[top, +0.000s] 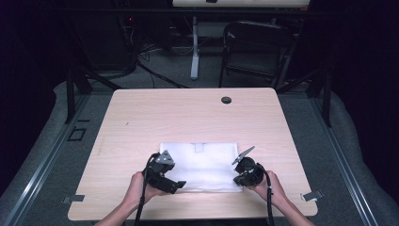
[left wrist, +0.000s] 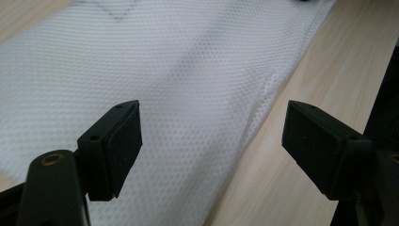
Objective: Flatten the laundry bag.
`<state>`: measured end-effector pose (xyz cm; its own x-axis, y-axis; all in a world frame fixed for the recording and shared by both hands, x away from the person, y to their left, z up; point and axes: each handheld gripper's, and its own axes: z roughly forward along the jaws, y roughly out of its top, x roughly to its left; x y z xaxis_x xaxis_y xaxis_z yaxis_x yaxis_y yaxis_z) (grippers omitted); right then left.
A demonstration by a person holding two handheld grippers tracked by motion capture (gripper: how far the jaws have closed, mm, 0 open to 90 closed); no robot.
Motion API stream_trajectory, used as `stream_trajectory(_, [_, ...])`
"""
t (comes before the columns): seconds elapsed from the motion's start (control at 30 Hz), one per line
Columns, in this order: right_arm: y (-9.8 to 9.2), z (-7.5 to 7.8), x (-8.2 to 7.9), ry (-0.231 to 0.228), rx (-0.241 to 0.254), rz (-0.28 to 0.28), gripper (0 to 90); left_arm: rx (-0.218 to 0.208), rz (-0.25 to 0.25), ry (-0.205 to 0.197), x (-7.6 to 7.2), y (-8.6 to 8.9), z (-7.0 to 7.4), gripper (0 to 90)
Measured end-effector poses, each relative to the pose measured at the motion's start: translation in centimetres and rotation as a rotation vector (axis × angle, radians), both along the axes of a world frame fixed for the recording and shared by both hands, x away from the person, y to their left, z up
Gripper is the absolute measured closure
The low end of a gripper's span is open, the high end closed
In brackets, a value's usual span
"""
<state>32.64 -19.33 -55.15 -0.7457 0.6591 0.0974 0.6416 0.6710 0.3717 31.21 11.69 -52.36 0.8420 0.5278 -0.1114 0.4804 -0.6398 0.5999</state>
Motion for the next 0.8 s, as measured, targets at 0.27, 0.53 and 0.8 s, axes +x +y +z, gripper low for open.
stream_trajectory(0.27, [-0.1, 0.0, 0.0, 0.001, -0.004, 0.002, 90.0, 0.033, -0.071, 0.032, 0.5, -2.9, -1.5, 19.9])
stream_trajectory(0.53, [-0.1, 0.0, 0.1, 0.002, -0.006, 0.001, 90.0, 0.073, -0.160, 0.024, 0.3, -5.5, -2.4, 40.7])
stream_trajectory(0.8, [-0.1, 0.0, 0.1, 0.003, -0.001, -0.007, 90.0, 0.123, -0.197, 0.036, 0.6, -6.6, -3.3, 59.9])
